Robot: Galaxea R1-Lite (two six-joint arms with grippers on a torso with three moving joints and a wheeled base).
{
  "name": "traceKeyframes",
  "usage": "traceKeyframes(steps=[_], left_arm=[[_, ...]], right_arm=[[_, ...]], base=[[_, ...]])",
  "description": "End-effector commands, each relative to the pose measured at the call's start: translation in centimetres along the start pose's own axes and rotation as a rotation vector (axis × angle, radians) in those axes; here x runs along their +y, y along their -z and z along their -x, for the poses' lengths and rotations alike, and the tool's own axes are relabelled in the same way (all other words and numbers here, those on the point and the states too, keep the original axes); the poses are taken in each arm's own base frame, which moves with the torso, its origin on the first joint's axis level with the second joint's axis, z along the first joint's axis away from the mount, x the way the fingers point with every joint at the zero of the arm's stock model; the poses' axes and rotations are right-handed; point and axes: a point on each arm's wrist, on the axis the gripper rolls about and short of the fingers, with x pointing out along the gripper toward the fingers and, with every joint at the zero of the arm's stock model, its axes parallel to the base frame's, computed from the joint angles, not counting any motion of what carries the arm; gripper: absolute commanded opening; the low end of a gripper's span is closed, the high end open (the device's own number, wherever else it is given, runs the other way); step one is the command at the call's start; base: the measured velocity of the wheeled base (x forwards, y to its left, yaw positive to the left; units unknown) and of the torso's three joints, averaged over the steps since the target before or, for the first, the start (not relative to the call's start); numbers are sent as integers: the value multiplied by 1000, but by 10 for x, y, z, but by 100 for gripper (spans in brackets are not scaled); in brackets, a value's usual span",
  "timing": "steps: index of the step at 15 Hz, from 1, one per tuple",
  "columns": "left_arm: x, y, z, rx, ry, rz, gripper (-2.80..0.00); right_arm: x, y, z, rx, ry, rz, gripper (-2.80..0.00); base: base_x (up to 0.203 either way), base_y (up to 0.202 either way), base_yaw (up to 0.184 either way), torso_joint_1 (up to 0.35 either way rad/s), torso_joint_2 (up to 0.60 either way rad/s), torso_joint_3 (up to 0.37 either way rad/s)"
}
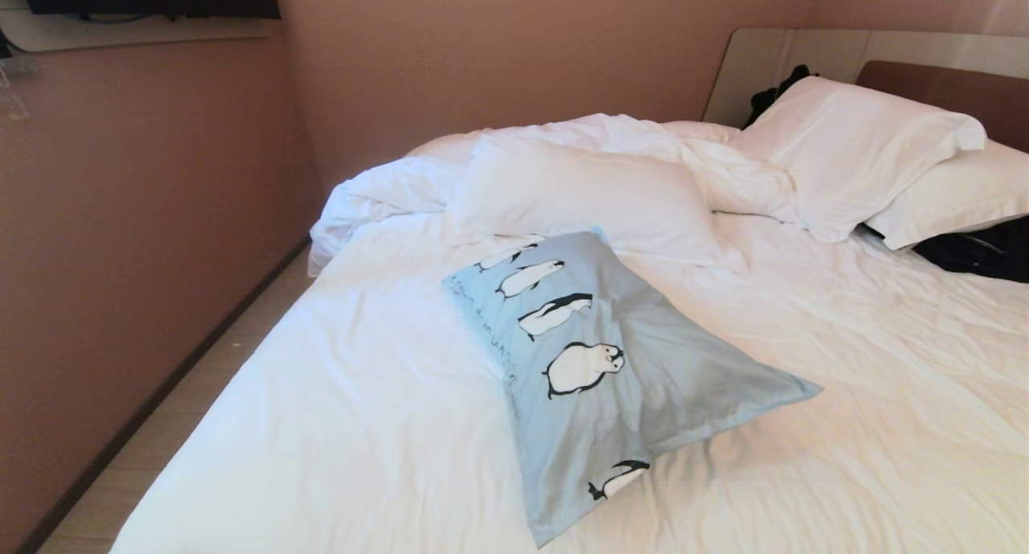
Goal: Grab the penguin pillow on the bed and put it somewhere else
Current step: Pick up the pillow
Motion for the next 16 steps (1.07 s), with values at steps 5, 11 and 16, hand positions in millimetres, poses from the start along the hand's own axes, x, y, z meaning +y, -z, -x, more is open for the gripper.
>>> traceKeyframes(steps=[5, 11, 16], left_arm=[[0, 0, 0, -1, -1, 0, -280], [0, 0, 0, -1, -1, 0, -280], [0, 0, 0, -1, -1, 0, -280]], right_arm=[[0, 0, 0, -2, 0, 2, -280], [0, 0, 0, -2, 0, 5, -280], [0, 0, 0, -2, 0, 8, -280]], base=[[0, 0, 0, 0, 0, 0], [0, 0, 0, 0, 0, 0], [0, 0, 0, 0, 0, 0]])
